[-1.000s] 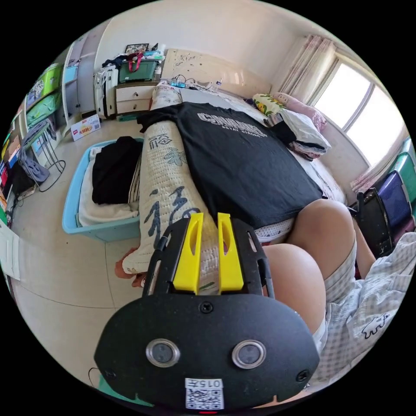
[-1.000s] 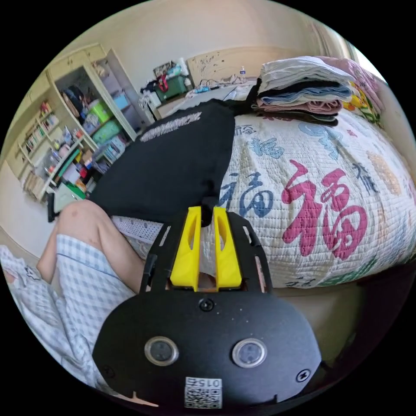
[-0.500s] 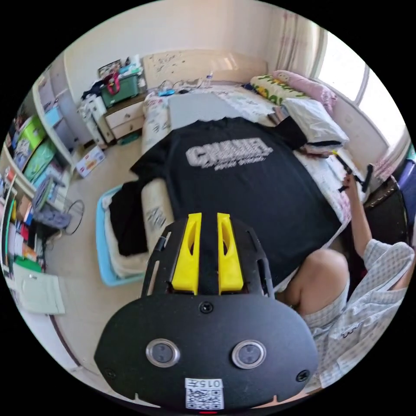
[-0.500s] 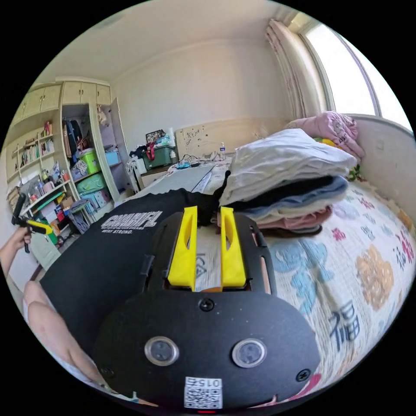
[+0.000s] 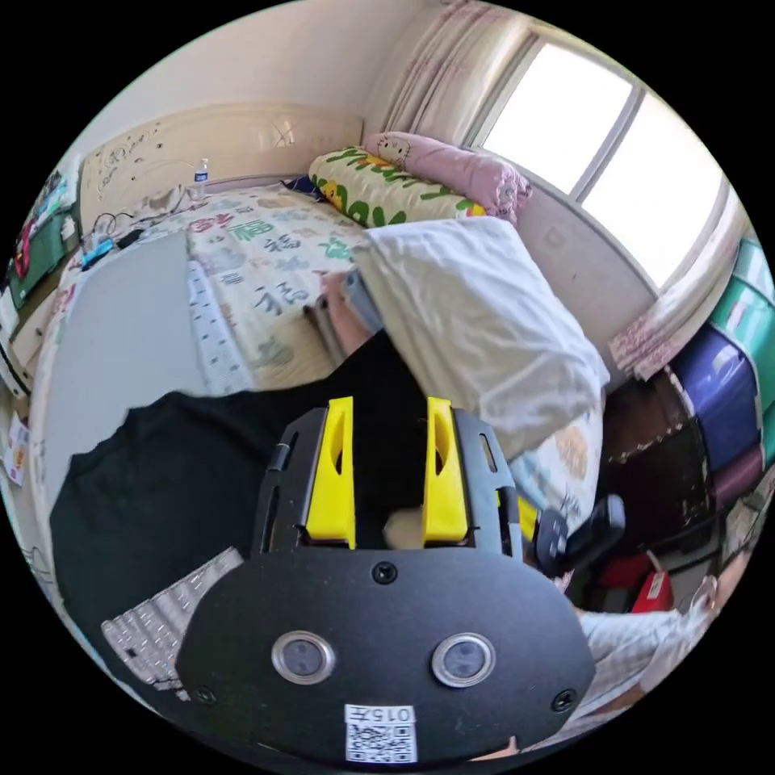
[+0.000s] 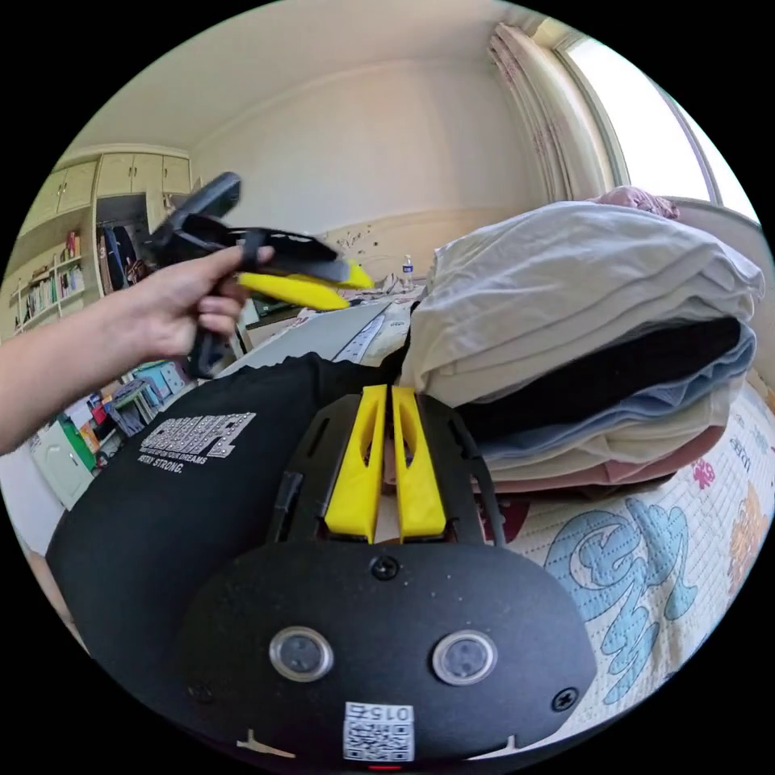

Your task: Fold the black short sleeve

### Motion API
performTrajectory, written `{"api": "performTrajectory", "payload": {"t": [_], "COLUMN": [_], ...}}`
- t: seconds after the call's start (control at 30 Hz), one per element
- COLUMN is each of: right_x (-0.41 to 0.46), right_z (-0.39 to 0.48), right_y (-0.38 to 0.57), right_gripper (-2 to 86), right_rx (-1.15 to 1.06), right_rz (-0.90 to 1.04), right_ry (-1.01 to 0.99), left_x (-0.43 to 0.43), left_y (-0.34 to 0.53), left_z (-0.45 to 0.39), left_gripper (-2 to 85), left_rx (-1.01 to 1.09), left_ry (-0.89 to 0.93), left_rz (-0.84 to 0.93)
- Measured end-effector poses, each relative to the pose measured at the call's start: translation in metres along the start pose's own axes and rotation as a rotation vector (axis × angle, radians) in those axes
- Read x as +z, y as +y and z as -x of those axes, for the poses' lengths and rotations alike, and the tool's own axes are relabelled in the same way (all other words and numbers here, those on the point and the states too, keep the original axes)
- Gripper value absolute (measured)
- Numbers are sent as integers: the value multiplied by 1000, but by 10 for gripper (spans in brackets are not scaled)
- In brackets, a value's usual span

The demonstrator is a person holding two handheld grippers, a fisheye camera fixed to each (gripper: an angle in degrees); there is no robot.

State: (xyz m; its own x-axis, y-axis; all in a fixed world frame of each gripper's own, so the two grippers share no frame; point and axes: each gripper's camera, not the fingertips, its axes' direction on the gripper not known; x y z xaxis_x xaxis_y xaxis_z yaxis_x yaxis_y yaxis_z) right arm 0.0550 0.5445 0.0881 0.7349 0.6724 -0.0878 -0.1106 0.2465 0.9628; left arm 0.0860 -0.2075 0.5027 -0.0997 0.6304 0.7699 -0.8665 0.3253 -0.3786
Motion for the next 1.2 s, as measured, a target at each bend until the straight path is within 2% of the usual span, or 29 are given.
{"api": "performTrajectory", "payload": {"t": [0.1,0.2,0.27,0.33,0.4,0.5,0.6,0.7,0.73,0.9,1.0,1.03,1.17,1.2], "right_x": [-5,-4,8,18,25,31,35,40,41,39,30,29,40,43], "right_z": [7,28,44,53,61,70,78,85,87,98,102,104,120,124], "right_y": [8,13,11,11,11,13,15,15,14,12,7,5,0,0], "right_gripper": [7,18,73,90,82,48,20,1,-2,-6,-7,-7,-8,-8], "right_rx": [-5,-87,-139,-157,-168,-203,-227,-251,-268,-319,-372,-398,-531,-553], "right_rz": [-8,-29,10,36,48,58,49,46,40,-26,-76,-73,42,69], "right_ry": [-11,43,106,163,215,215,217,215,210,205,83,-13,-387,-422], "left_x": [31,29,14,0,-4,8,11,5,-5,-77,-138,-161,-214,-217], "left_y": [-25,-30,-23,-14,-17,-40,-55,-63,-65,-65,-48,-36,24,34], "left_z": [-12,-13,-12,-18,-21,-18,-28,-38,-41,-44,-35,-30,-1,5], "left_gripper": [132,132,120,90,62,98,98,49,14,-3,-5,-5,-5,-5], "left_rx": [-84,-129,-159,-141,-135,-137,-179,-144,-144,-96,-90,-92,-143,-158], "left_ry": [-48,-43,10,-55,-105,81,-27,45,18,-84,-112,-122,-212,-214], "left_rz": [-10,-105,-220,-311,-306,-189,-138,-147,-166,-245,-258,-252,-136,-113]}}
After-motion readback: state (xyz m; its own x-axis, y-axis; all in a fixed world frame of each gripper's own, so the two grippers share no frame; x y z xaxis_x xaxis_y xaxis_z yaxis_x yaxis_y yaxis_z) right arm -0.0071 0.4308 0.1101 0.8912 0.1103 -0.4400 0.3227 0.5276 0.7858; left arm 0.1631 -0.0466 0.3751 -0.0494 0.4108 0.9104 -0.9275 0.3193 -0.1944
